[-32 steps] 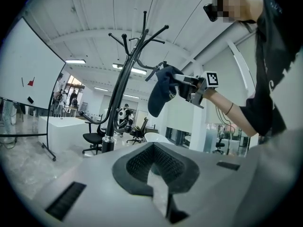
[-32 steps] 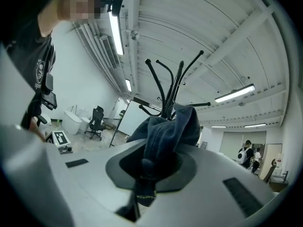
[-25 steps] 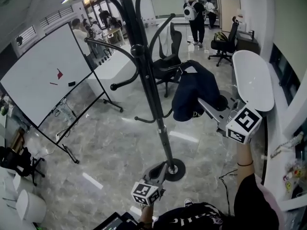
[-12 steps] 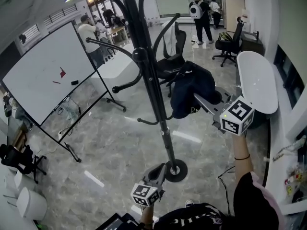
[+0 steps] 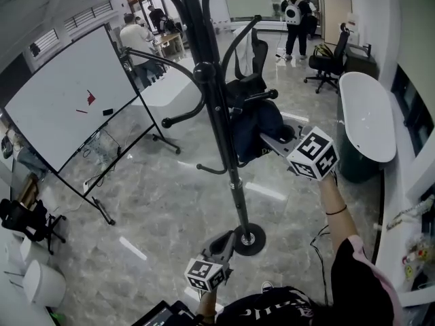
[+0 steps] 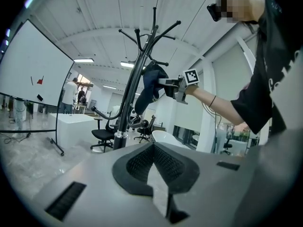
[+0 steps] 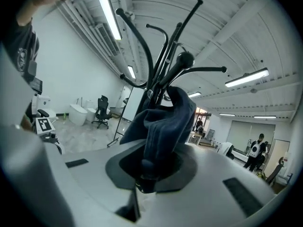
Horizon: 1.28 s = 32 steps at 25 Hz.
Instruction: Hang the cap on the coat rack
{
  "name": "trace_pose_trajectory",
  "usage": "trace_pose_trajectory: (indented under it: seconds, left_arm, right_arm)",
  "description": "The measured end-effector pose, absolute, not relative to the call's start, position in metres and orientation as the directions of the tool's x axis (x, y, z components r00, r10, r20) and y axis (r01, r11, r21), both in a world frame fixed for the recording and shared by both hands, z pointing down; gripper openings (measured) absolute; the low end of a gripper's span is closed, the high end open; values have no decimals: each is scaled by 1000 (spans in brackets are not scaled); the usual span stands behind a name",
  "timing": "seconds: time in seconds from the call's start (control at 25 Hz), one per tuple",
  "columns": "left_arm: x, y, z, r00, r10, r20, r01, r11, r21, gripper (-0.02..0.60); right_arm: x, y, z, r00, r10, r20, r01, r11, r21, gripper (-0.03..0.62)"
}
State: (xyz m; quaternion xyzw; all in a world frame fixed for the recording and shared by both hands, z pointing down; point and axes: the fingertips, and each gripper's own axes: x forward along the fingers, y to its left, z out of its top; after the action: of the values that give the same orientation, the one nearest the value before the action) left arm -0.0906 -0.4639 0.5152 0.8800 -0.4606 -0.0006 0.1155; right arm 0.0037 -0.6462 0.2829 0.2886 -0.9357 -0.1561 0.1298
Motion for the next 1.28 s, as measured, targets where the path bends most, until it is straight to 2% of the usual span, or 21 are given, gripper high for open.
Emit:
trace_pose_trajectory:
  seconds: [0.24, 0.6, 0.64, 0.72, 0.76, 0.92, 1.28]
  left_arm:
    - [-88, -458, 517, 583, -804, 116, -805, -553, 213, -2]
    - [-87, -446, 512, 604, -788, 117, -788, -569, 234, -2]
    - [-88, -445, 511, 604, -788, 116, -788, -570, 233, -2]
    - [-90, -440, 510, 604, -788, 117, -788, -570, 231, -2]
    - [-92, -438, 510, 604, -788, 117, -788, -570, 231, -2]
    - [-104, -432, 513, 592, -798, 111, -798, -561, 221, -2]
    - [-117, -402, 509, 602, -791, 113, -790, -569, 229, -2]
  right_arm:
    - [-19, -640, 304, -796, -567, 212, -459, 794, 398, 41]
    - [-12, -637, 302, -754, -646, 117, -561, 727, 395, 48]
    - [-10, -636, 302, -741, -663, 106, -584, 715, 384, 78]
    - [-1, -636, 301, -717, -693, 81, -635, 696, 335, 200]
    - [4, -636, 301, -706, -705, 68, -658, 689, 304, 230]
    - [24, -628, 309, -679, -733, 45, -710, 671, 214, 242]
    - [38, -573, 338, -657, -752, 49, -740, 656, 145, 242]
